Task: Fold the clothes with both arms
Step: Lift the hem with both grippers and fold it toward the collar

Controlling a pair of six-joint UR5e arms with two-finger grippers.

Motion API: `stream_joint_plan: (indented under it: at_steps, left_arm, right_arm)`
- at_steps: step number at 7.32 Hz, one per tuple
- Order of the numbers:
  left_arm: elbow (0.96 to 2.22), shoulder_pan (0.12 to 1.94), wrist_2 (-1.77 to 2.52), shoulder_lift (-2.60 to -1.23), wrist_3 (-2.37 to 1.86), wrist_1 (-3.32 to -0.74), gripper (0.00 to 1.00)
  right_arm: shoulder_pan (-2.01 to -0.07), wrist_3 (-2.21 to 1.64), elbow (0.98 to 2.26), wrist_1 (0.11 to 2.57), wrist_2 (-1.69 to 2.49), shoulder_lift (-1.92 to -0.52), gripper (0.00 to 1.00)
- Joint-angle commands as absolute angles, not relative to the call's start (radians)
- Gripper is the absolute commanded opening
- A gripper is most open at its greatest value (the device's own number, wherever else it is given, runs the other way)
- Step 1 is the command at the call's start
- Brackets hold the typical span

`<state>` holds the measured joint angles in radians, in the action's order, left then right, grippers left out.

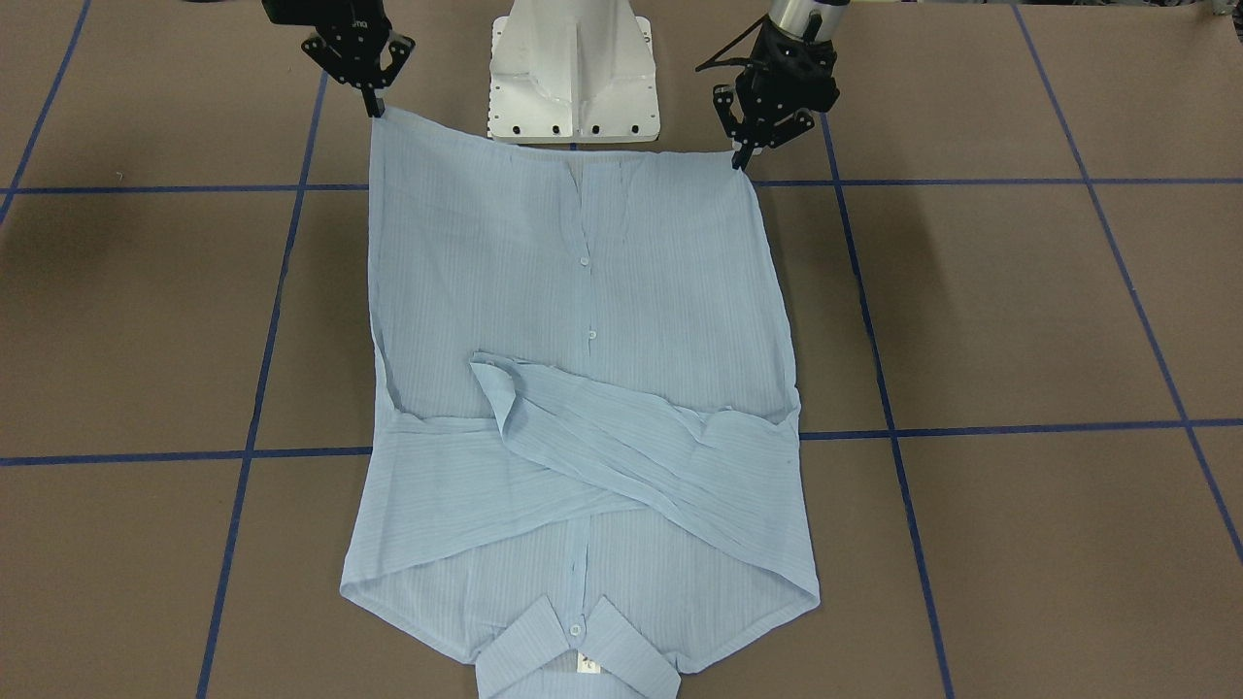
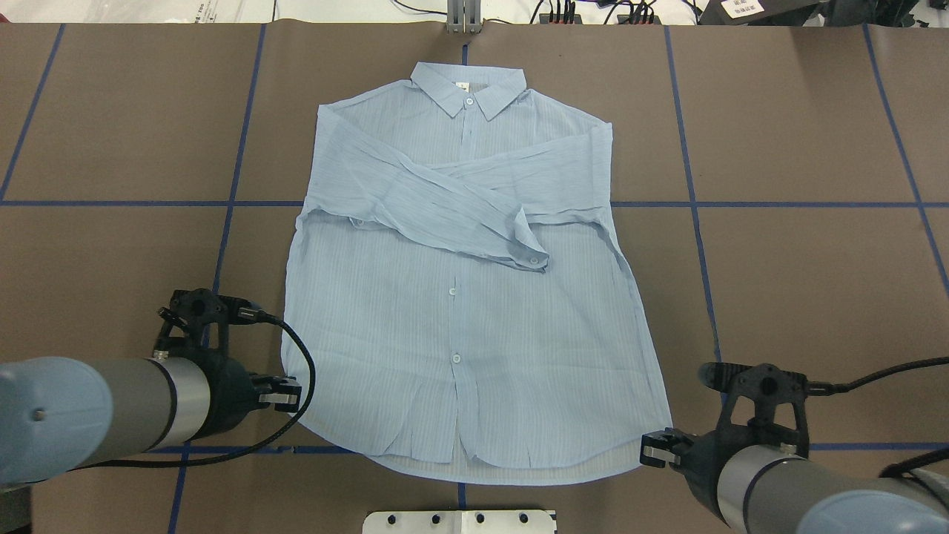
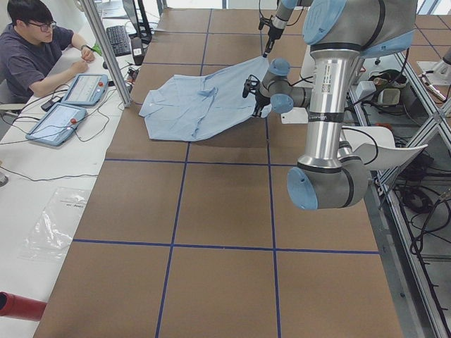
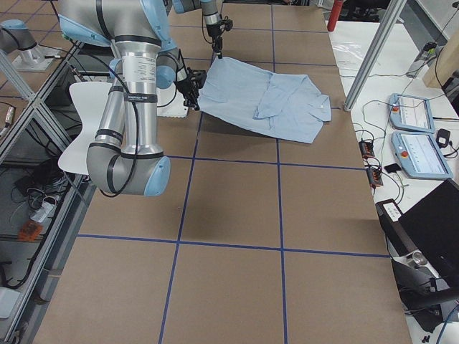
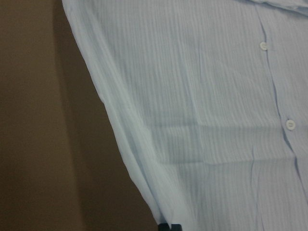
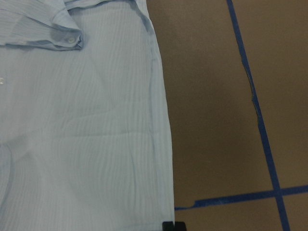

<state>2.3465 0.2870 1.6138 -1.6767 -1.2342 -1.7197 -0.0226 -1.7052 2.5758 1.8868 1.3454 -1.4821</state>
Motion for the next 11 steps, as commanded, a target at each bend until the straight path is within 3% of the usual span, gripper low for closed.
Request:
stream_joint_plan:
  at_steps: [1, 2, 3, 5, 7, 9, 11]
  left_arm:
    - [2.607, 0.328, 1.728, -1.692, -1.229, -1.428, 0.00]
    - [2.655, 0.366, 1.747, -1.716, -1.194, -1.349, 0.00]
    - [2.620, 0.397, 1.759, -1.783, -1.122, -1.304, 0.00]
    - [2.417, 0.457, 1.755, -1.944, -1.097, -1.296, 0.00]
    - [2.315, 0.553, 1.755, -2.000, -1.014, -1.302, 0.00]
    - [2.176, 0.647, 1.756, -2.103, -0.953, -1.319, 0.00]
    - [1.937, 0.727, 1.755, -2.140, -0.885, -1.534, 0.00]
  right_arm:
    - [-0.017, -1.706, 2.713, 2.276, 1.477, -1.203, 0.00]
    - [-0.041, -1.706, 2.714, 2.368, 1.505, -1.140, 0.00]
    - [-0.081, -1.704, 2.711, 2.370, 1.506, -1.135, 0.00]
    - [-0.177, -1.672, 2.694, 2.368, 1.503, -1.131, 0.00]
    - [-0.337, -1.570, 2.660, 2.367, 1.506, -1.111, 0.00]
    - [-0.461, -1.502, 2.517, 2.321, 1.505, -1.054, 0.00]
    - [-0.552, -1.470, 2.240, 2.026, 1.503, -1.054, 0.00]
